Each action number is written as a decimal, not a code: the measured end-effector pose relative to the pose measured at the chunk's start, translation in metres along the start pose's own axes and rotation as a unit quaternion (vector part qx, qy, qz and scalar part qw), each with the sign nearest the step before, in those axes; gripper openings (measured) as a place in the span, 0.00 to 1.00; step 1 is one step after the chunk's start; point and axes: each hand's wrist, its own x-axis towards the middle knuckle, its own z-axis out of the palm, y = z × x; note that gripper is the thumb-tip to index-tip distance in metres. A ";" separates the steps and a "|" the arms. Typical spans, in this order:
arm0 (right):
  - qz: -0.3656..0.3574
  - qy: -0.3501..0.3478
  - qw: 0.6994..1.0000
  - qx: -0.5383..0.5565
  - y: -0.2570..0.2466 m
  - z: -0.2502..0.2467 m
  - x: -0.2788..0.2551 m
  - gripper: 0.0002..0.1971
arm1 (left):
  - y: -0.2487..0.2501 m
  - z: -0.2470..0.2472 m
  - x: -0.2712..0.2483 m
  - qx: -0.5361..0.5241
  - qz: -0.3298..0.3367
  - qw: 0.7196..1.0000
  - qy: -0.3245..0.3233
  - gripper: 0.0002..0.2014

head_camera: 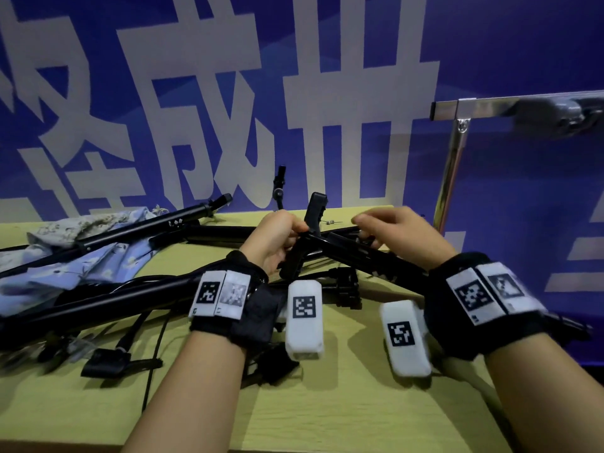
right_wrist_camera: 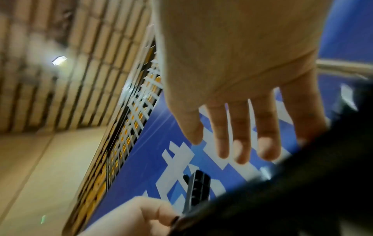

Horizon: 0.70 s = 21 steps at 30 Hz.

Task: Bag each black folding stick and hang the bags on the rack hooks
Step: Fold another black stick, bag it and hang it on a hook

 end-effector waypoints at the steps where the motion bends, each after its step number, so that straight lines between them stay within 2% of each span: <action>1: 0.004 0.012 1.000 -0.013 -0.005 -0.006 0.006 0.09 | 0.004 0.000 0.000 0.026 -0.008 1.000 0.004 0.08; 4: 0.016 -0.005 0.994 -0.106 -0.022 -0.025 0.035 0.08 | 0.014 0.001 0.012 0.081 0.000 0.997 0.009 0.04; 8: 0.044 -0.036 0.980 -0.191 -0.045 -0.045 0.082 0.09 | 0.011 0.007 0.027 0.140 0.014 0.990 0.014 0.04; 10: 0.069 -0.057 0.973 -0.213 -0.052 -0.047 0.109 0.11 | 0.002 0.011 0.035 0.207 0.036 0.977 0.035 0.11; 12: 0.094 -0.079 0.961 -0.247 -0.053 -0.043 0.137 0.13 | -0.004 0.013 0.040 0.312 0.053 0.946 0.073 0.19; 13: 0.102 -0.093 0.951 -0.278 -0.052 -0.038 0.153 0.13 | -0.007 0.013 0.042 0.336 0.050 0.937 0.079 0.22; 16: 0.114 -0.158 0.906 -0.376 -0.040 -0.019 0.196 0.15 | -0.010 0.009 0.048 0.335 0.030 0.940 0.048 0.26; 21: 0.121 -0.268 0.819 -0.492 -0.021 0.017 0.245 0.20 | -0.009 0.004 0.051 0.363 -0.030 0.931 0.003 0.18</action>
